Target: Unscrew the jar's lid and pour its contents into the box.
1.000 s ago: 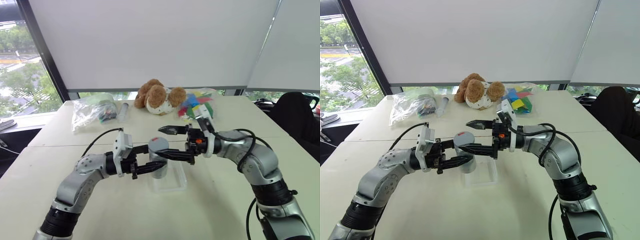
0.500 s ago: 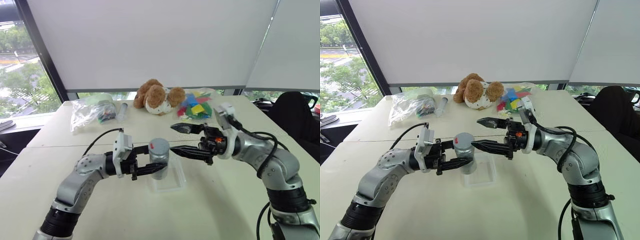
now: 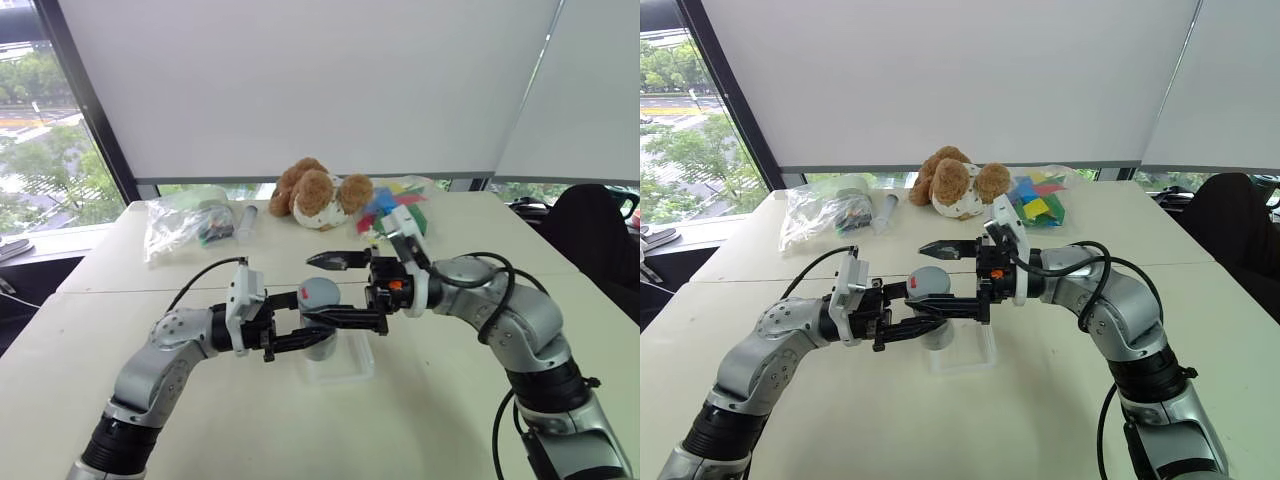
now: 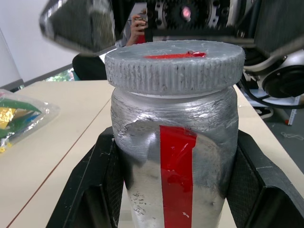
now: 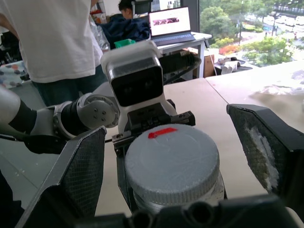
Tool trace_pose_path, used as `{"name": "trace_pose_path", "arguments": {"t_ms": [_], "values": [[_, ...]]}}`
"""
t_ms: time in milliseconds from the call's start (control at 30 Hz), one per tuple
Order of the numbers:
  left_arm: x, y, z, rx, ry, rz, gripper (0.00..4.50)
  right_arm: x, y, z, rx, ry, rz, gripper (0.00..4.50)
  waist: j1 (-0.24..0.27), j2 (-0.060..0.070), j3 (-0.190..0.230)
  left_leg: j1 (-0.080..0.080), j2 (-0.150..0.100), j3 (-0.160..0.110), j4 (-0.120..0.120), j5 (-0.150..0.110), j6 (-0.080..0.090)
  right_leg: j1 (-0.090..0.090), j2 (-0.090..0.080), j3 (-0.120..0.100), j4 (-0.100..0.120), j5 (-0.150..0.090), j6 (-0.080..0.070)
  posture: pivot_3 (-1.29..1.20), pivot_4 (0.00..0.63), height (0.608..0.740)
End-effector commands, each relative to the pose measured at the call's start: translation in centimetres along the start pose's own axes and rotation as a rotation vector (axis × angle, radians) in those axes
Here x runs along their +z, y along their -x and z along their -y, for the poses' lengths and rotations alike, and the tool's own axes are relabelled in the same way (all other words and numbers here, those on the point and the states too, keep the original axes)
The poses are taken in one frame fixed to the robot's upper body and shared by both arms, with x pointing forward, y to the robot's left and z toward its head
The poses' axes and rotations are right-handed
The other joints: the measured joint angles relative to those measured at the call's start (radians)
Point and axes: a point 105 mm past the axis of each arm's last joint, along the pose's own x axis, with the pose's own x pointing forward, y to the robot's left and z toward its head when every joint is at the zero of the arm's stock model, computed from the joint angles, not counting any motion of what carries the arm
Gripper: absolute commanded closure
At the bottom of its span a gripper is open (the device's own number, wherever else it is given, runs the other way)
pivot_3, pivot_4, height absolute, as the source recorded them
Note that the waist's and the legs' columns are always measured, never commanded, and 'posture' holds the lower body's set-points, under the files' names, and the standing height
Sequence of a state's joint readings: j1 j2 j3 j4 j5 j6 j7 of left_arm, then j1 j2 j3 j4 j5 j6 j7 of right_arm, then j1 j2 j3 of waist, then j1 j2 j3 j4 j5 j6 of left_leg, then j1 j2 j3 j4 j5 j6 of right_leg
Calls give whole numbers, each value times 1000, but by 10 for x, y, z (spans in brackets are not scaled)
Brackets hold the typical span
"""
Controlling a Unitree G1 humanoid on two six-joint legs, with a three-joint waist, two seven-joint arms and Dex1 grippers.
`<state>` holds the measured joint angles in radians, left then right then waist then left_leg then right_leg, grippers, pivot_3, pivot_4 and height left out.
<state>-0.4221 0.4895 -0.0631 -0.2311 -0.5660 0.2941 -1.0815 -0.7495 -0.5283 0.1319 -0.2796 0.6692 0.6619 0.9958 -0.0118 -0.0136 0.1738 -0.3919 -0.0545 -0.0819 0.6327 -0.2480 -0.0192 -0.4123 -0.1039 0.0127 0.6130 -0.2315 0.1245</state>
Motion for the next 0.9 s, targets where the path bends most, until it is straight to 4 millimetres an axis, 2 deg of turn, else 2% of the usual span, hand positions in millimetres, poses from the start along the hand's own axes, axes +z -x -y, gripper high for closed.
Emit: {"name": "trace_pose_path", "arguments": {"t_ms": [33,167,233,333,367,533,700,767,867,900], "values": [[8,-1,-1,-4,-40,16,2338,1,-2,-1,7,48,1,62,0,0,0,0,0,0,0,0,0,0,0,0,0,0,0,0,150,740],[7,1,1,1,-30,15,2338,4,-4,-2,16,39,28,62,0,0,0,0,0,0,0,0,0,0,0,0,0,0,0,0,150,740],[6,1,3,-3,-27,11,2338,8,-4,-3,24,36,42,574,0,0,0,0,0,0,0,0,0,0,0,0,0,0,0,0,150,740],[6,1,2,-1,-28,10,2338,16,-5,-5,42,17,77,1884,0,0,0,0,0,0,0,0,0,0,0,0,0,0,0,0,150,740],[6,1,2,0,-28,10,2338,18,-4,-6,47,11,86,2174,0,0,0,0,0,0,0,0,0,0,0,0,0,0,0,0,150,740],[6,0,1,2,-29,10,2338,25,3,-10,81,-68,180,2159,1,0,0,0,0,0,0,0,0,0,0,0,0,0,0,0,150,740],[6,2,0,4,-33,8,2338,47,27,-7,78,-195,396,2159,1,1,0,0,0,0,0,0,0,0,0,0,0,0,0,0,150,740],[8,4,-2,8,-38,9,2338,43,46,3,-20,-232,415,2159,2,1,0,0,0,0,0,0,0,0,0,0,0,0,0,0,150,740],[11,8,-5,23,-44,13,2338,17,85,19,-272,-202,339,2159,9,1,0,0,0,-1,0,0,0,1,0,0,-1,0,0,0,150,740],[12,9,-7,33,-44,15,2338,4,105,26,-393,-177,307,2159,10,1,0,0,0,-1,0,0,0,2,0,0,-1,0,0,0,150,740]]}}
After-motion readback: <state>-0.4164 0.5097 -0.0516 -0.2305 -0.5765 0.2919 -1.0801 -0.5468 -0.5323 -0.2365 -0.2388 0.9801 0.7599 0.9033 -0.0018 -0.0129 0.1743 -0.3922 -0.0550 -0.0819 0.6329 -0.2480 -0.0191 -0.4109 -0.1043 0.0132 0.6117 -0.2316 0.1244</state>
